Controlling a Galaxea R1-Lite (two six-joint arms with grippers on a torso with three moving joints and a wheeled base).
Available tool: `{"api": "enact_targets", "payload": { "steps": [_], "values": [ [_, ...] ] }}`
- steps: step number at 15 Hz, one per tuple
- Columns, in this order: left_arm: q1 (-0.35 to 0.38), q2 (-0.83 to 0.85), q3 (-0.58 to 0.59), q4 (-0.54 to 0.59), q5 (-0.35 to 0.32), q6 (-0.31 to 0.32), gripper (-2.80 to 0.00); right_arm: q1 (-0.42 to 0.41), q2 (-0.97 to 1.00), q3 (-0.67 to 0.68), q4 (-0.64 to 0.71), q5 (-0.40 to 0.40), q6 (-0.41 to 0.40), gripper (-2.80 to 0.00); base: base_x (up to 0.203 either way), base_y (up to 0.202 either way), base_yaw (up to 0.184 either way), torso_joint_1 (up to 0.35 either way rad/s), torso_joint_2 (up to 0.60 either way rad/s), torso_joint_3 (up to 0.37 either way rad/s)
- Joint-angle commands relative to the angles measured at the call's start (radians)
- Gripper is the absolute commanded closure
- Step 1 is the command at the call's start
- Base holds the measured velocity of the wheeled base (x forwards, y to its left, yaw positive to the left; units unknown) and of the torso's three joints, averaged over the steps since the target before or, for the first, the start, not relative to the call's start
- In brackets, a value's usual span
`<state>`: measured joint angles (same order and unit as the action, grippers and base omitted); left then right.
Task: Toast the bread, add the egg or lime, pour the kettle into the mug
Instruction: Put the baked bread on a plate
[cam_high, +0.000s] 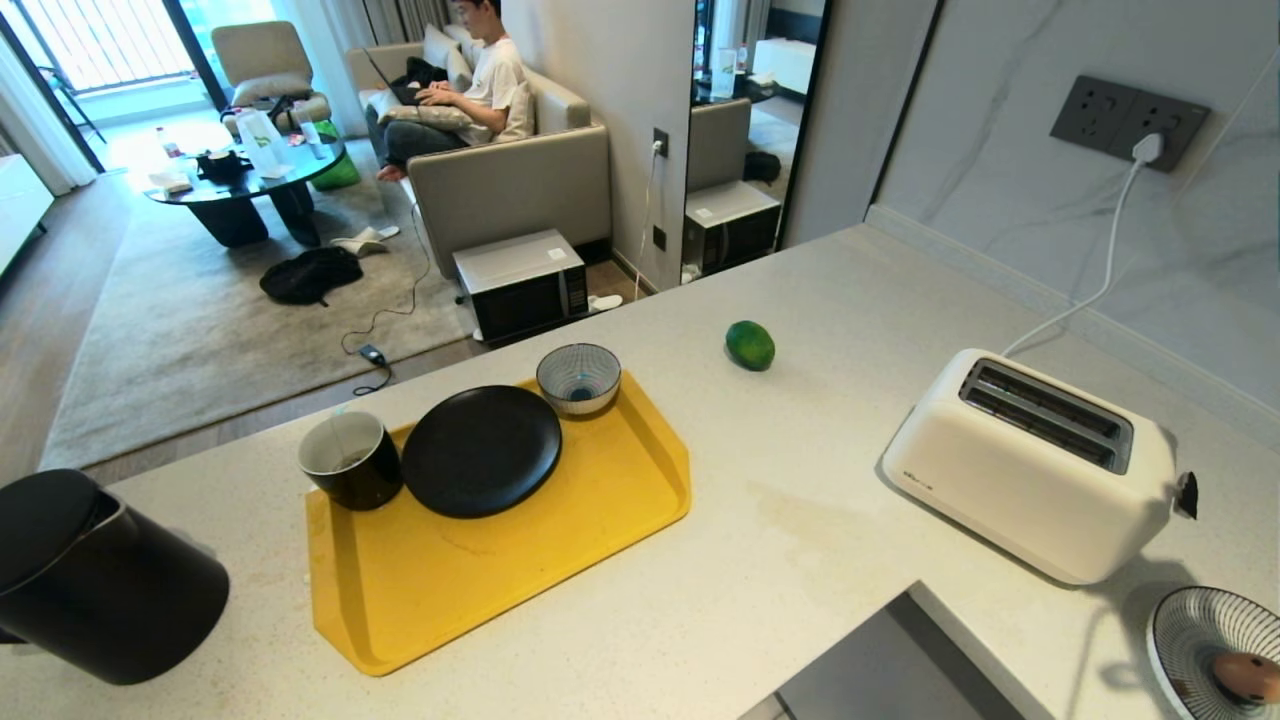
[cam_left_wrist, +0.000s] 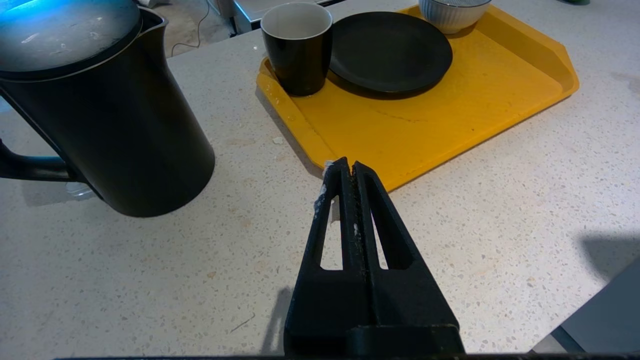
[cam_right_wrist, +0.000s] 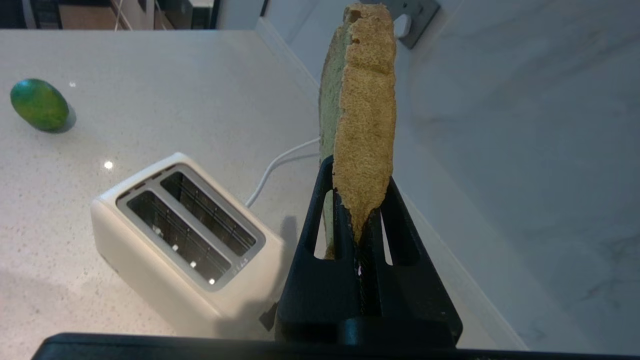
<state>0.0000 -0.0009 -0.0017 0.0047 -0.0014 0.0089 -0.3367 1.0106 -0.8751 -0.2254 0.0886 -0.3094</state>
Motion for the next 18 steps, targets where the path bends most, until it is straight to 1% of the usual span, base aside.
{"api": "enact_targets", "payload": {
  "steps": [1,4,7,9,15,18],
  "values": [
    [0.0,0.001,0.0,0.0,0.0,0.0,0.0,0.007,-0.001,0.021,-0.041,-0.003,-0.002,0.0,0.0,0.0,0.0,0.0,0.0,0.0],
    [0.0,0.001,0.0,0.0,0.0,0.0,0.0,0.007,0.005,0.021,-0.046,-0.003,0.026,0.0,0.0,0.0,0.0,0.0,0.0,0.0],
    [0.0,0.001,0.0,0.0,0.0,0.0,0.0,0.007,0.008,0.022,-0.046,-0.003,0.032,0.0,0.0,0.0,0.0,0.0,0.0,0.0],
    [0.0,0.001,0.0,0.0,0.0,0.0,0.0,0.007,0.008,0.021,-0.046,-0.003,0.041,0.0,-0.002,-0.003,0.12,0.002,0.0,0.001],
    [0.0,0.001,0.0,0.0,0.0,0.0,0.0,0.007,0.005,0.025,-0.046,-0.004,0.055,0.0,0.001,-0.008,0.173,0.001,0.0,0.002],
    [0.0,0.001,0.0,0.0,0.0,0.0,0.0,0.007,0.005,0.027,-0.046,-0.004,0.054,0.0,0.0,-0.002,0.062,0.004,0.0,-0.001]
  ]
}}
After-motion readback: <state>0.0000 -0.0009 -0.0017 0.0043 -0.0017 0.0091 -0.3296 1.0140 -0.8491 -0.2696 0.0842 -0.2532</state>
